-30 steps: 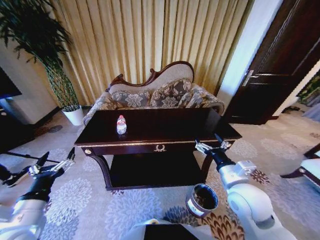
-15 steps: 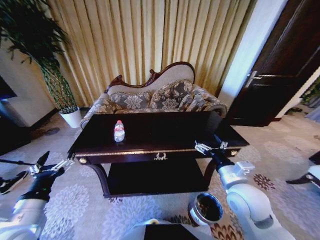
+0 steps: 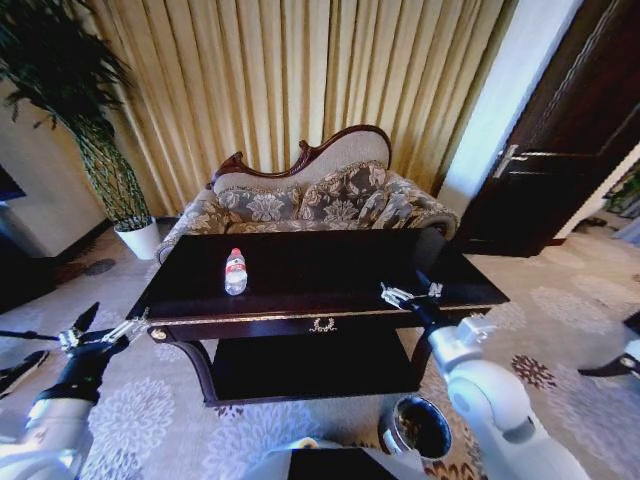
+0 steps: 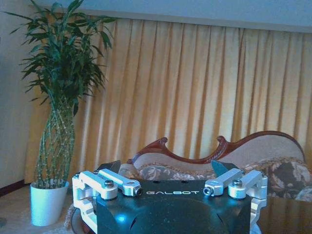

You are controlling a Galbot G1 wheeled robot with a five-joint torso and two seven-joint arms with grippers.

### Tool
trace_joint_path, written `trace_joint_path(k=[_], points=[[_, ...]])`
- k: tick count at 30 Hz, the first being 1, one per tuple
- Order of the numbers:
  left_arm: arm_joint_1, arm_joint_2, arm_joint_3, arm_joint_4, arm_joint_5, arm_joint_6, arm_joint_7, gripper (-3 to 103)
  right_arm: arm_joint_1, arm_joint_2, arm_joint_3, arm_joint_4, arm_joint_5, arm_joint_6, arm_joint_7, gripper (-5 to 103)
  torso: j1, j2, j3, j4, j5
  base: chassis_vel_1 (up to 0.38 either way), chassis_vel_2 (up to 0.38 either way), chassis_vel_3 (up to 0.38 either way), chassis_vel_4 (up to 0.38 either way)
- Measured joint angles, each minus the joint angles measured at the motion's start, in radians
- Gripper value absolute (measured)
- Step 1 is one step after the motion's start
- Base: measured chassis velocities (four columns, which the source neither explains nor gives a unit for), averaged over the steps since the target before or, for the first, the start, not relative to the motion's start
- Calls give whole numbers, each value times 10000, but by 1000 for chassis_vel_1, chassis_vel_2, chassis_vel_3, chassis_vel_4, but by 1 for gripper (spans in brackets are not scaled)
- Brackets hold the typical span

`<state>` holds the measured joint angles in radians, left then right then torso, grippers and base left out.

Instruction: Move to the front of the table and place the trash on the table into the trash bin.

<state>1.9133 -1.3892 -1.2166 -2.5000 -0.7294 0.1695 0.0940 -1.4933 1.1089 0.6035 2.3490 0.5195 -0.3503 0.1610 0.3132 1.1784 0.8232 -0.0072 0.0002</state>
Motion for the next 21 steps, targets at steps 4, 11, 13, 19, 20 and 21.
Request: trace_joint_path(k=[4, 11, 13, 19, 20, 21], points=[[-222, 336, 20, 0, -135, 136, -284, 100, -19, 4, 129, -48, 70, -2, 6, 100, 15, -6, 5, -3, -3, 0, 0, 0, 0], [-1719, 2151, 166, 331, -1393, 1079, -2093, 100, -218, -4, 384, 107, 58, 14, 83, 100, 9, -3, 2, -5, -2, 0, 0, 0, 0], [-1913, 2367, 208, 498, -1503, 1192, -2276, 100, -231, 24, 387, 122, 19, 18, 123, 100, 8, -3, 1, -5, 0, 0, 0, 0, 0], [-3482, 4091, 866, 2054, -2337, 2082, -3567, 100, -399, 234, 390, 359, -201, 28, 358, 100, 10, -5, 3, -2, -7, 0, 0, 0, 0], [-3712, 4327, 997, 2296, -2402, 2210, -3664, 100, -416, 249, 395, 373, -246, 28, 389, 100, 10, -4, 3, -2, -7, 0, 0, 0, 0], [-3977, 4574, 1159, 2522, -2447, 2342, -3721, 100, -429, 265, 397, 389, -298, 29, 416, 100, 10, -4, 3, -4, -4, 0, 0, 0, 0]])
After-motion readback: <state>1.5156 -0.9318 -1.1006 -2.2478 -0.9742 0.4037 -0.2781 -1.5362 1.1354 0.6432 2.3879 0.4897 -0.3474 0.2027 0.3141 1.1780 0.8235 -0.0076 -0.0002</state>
